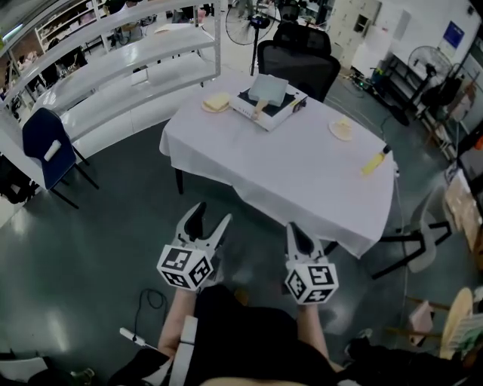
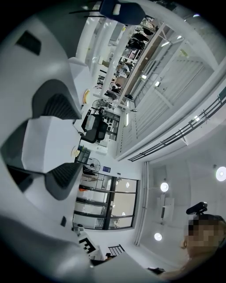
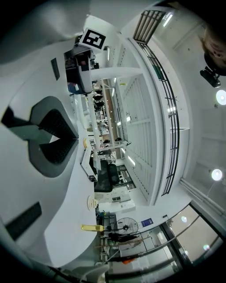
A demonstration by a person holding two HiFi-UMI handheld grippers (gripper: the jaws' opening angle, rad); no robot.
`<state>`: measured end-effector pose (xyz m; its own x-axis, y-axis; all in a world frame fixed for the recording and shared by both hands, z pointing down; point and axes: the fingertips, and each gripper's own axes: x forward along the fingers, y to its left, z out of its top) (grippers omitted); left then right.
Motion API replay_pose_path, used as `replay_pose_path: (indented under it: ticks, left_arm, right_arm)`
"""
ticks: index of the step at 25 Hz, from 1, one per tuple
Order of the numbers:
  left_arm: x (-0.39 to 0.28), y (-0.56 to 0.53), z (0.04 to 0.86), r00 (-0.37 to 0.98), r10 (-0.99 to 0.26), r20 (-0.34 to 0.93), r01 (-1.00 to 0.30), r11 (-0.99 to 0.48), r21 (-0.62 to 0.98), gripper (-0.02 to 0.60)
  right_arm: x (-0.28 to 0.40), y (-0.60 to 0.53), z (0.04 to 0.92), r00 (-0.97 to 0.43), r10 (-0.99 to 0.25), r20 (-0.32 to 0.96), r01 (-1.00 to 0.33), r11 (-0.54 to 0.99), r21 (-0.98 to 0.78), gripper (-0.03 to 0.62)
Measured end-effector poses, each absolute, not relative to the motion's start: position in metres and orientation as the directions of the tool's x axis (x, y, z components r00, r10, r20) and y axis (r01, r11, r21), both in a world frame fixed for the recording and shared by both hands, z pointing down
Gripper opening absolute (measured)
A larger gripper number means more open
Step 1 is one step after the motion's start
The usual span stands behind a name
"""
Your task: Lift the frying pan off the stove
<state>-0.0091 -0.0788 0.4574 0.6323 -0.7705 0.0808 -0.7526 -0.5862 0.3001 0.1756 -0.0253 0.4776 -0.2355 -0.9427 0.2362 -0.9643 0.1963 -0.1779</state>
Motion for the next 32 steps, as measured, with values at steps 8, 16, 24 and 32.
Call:
replay_pose_path:
  ticks: [8,16,24,32]
  left_arm:
    - [-0.014,-0.065,0.473,0.61,-0.783,0.124,-0.771,-0.55,0.323,0.288]
    - [-0.006,-0.076,0.485,0.611,-0.776,0.158,-0.775,-0.545,0.32,0.288]
    - [0.018,-0.127,0.471,0.618,-0.773,0.146,-0.771,-0.558,0.307,0.288]
    - [0.045,-0.212,0.45,0.638,-0.759,0.131,-0.757,-0.586,0.289,0.288]
  right_arm:
    - [0.164,-0.019,0.491,-0.284,-0.92,0.27,-0.952,0.235,-0.197,0.006]
    - [0.169,-0.027,0.506,-0.284,-0.909,0.305,-0.95,0.225,-0.216,0.006]
    - [0.191,-0.079,0.498,-0.281,-0.91,0.305,-0.951,0.221,-0.215,0.006]
    - [0.216,-0.159,0.476,-0.255,-0.925,0.28,-0.957,0.2,-0.212,0.006]
